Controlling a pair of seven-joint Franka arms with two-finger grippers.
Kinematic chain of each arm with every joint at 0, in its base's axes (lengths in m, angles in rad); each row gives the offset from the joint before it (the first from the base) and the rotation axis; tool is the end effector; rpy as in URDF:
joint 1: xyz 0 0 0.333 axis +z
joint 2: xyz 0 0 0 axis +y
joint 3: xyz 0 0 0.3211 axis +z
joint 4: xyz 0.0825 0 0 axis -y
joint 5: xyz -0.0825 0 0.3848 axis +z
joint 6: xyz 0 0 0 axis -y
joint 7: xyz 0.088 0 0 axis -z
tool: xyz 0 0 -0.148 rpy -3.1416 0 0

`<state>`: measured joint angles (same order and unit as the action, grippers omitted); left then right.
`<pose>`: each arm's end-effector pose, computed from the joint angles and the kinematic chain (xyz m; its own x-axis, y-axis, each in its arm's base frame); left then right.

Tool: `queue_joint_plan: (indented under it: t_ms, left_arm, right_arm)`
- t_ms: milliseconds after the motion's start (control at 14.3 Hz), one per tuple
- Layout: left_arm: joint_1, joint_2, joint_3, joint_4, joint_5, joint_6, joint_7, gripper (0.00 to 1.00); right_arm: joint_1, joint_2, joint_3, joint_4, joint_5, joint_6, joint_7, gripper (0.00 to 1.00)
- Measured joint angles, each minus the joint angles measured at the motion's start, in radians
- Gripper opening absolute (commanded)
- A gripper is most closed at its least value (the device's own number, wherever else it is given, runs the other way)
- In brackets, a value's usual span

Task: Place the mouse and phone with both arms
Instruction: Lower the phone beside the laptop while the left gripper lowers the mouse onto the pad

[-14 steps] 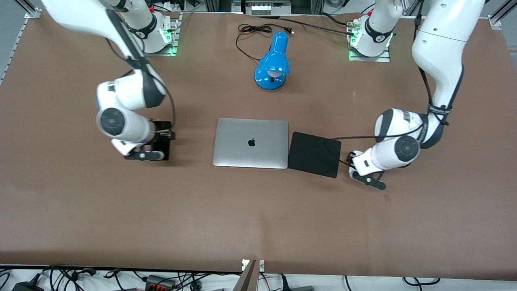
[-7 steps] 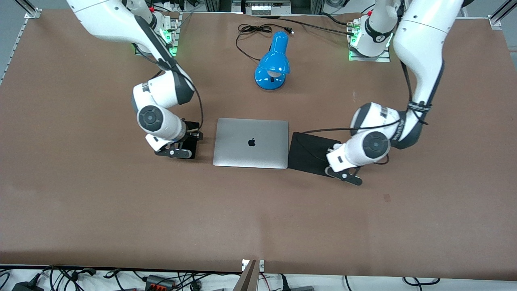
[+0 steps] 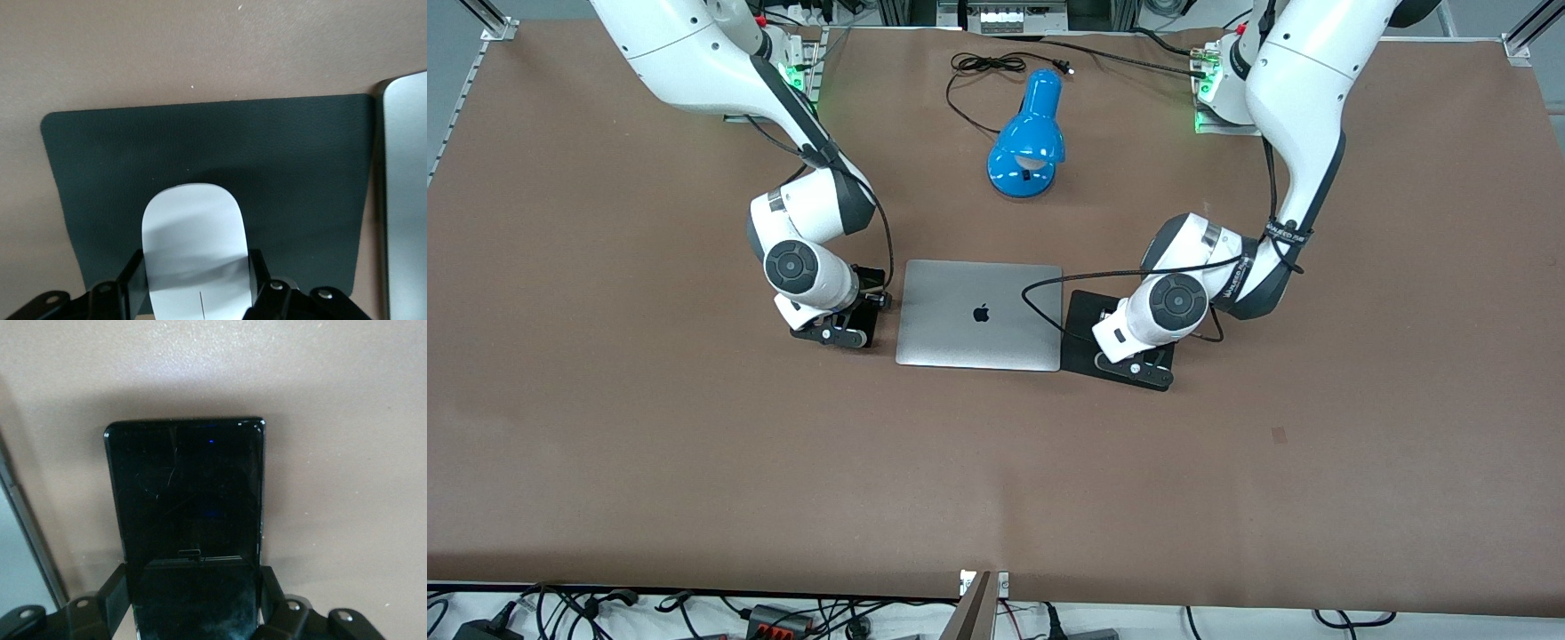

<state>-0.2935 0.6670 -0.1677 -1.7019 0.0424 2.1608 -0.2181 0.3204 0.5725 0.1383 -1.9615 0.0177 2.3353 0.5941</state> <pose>0.5839 -0.2812 0.1584 0.9481 -0.2404 -0.2080 -0.2397 -0.9704 0.0292 0.5266 0.2636 0.1301 0.9645 -0.1631 -0.2079 -0.1586 -0.9866 0.0381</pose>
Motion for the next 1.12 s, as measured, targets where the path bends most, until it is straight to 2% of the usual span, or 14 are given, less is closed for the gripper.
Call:
queue_joint_plan:
  t_ms: [210, 350, 490, 561, 631, 981, 1121]
  left_arm:
    - [0.002, 0.012, 0.002, 0.003, 0.0, 0.002, 0.0, 0.55]
    - [0.002, 0.015, 0.002, 0.003, -0.003, 0.022, -0.002, 0.6]
    - [0.001, 0.018, 0.002, 0.003, -0.003, 0.033, -0.003, 0.9]
    - [0.001, 0.019, 0.002, 0.003, -0.003, 0.035, -0.004, 1.0]
    - [0.0, 0.02, 0.002, 0.003, -0.003, 0.036, -0.005, 1.0]
    - [0.008, 0.014, 0.005, 0.024, -0.003, 0.033, -0.008, 1.0]
    - [0.035, -0.015, 0.014, 0.04, -0.003, -0.007, -0.008, 1.0]
  right_arm:
    - [0.001, 0.003, 0.0, 0.0, 0.0, 0.019, 0.001, 0.26]
    - [0.007, 0.003, 0.0, 0.0, 0.0, 0.024, 0.001, 0.26]
    - [0.011, 0.004, 0.0, 0.0, 0.0, 0.024, 0.001, 0.3]
    - [0.011, 0.004, 0.0, 0.0, 0.0, 0.024, 0.001, 0.56]
    - [0.011, 0.004, 0.0, 0.0, 0.0, 0.024, 0.001, 1.0]
    - [0.011, -0.003, -0.007, 0.013, 0.0, 0.025, 0.009, 1.0]
    - [0.011, -0.031, -0.007, 0.024, 0.0, 0.023, 0.009, 1.0]
